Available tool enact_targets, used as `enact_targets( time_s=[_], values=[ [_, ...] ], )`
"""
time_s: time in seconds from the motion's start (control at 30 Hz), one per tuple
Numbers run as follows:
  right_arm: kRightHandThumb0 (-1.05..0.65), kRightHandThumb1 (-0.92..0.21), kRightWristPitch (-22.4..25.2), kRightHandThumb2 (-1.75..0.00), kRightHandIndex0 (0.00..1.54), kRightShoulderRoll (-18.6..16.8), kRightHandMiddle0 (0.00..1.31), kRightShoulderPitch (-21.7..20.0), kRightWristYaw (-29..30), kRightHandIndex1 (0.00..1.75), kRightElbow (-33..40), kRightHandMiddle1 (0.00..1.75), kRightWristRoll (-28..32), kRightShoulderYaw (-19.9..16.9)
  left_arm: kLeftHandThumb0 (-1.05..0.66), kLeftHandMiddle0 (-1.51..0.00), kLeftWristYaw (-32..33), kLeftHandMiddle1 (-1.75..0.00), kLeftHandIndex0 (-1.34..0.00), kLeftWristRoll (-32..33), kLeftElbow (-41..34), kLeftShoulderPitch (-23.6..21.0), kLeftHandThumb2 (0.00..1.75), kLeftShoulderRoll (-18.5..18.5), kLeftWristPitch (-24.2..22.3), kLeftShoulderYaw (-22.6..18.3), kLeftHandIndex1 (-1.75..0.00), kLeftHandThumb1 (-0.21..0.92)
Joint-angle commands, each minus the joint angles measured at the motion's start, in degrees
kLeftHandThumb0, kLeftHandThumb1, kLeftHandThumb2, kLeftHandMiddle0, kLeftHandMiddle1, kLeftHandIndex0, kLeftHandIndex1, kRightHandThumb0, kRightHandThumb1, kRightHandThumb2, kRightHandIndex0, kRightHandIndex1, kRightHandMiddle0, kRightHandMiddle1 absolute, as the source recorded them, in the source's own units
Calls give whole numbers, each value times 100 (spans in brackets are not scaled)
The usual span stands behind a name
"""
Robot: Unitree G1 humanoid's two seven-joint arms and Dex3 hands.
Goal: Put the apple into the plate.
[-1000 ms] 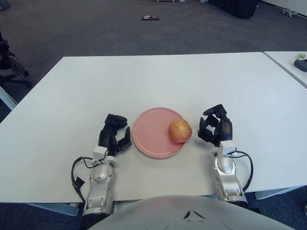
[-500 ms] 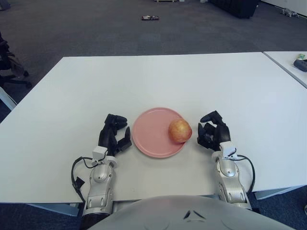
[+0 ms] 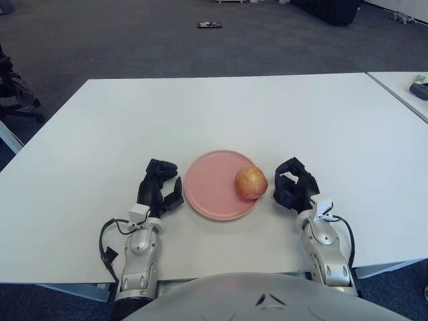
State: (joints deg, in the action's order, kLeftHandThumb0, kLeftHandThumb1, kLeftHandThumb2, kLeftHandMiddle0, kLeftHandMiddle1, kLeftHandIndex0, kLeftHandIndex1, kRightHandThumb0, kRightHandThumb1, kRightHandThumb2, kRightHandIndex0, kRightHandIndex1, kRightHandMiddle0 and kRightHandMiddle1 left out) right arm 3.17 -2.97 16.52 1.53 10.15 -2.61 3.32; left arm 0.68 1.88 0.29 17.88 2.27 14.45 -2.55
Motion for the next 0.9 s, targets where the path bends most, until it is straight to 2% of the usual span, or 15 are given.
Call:
enact_targets(
  time_s=[0.0, 0.6, 0.87],
  values=[
    [-41, -54, 173, -104, 85, 23, 44, 49, 3, 172, 14, 175, 27, -14, -1, -44, -27, -156, -36, 36, 139, 49, 100, -29, -175, -24, -175, 54],
    [-43, -49, -22, -111, 85, -54, 48, 102, 120, 175, -22, 175, 23, -55, -1, -44, -39, -155, -35, 36, 77, 86, 98, -48, -231, -26, -175, 56],
    [-42, -51, -35, -108, 86, -67, 46, 109, 176, 174, -5, 175, -15, -60, -1, -44, -50, -155, -35, 38, 42, 94, 98, -57, -275, -25, -175, 56]
  ],
)
